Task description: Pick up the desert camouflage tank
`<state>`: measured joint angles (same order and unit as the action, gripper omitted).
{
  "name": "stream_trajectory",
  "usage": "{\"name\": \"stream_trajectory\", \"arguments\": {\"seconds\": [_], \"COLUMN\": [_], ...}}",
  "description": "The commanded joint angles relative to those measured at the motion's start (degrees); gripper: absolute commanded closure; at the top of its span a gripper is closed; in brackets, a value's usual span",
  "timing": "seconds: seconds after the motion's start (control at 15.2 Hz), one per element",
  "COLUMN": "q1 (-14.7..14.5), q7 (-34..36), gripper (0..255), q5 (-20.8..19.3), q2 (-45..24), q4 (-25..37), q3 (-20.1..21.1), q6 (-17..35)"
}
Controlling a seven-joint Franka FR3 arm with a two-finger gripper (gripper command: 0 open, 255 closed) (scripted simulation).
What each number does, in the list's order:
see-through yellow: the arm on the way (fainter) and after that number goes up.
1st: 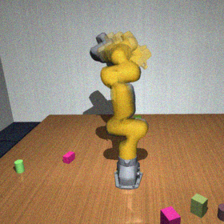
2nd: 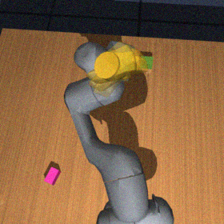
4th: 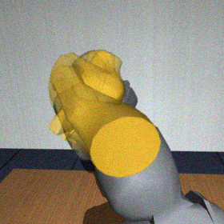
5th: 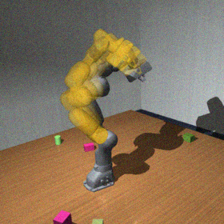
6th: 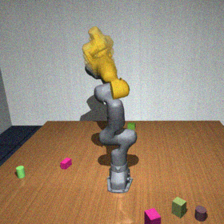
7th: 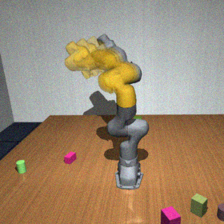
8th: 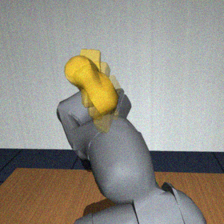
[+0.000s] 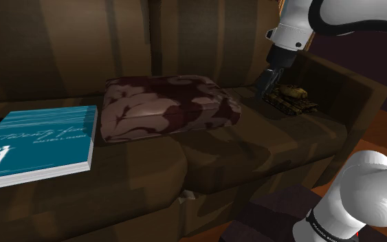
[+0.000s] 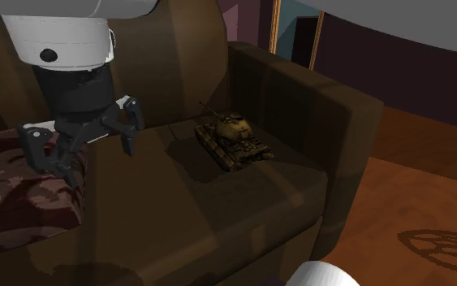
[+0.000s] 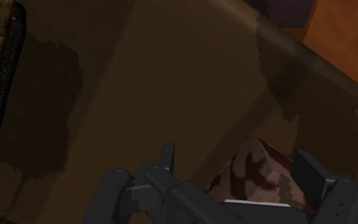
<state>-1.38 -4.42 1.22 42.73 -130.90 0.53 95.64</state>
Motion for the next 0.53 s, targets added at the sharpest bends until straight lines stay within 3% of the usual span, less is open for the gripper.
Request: {"name": "stream_trajectory", "arguments": {"seconds": [0.0, 0.46], "q1": [0.0, 4.27], "q7": [0.0, -2.53], "gripper": [0, 0], "q5": [0.0, -2.87], "q2": [0.0, -9.08], "q4": [0.0, 7.04], "q3": [0.0, -6.51], "q6": [0.0, -0.26]}}
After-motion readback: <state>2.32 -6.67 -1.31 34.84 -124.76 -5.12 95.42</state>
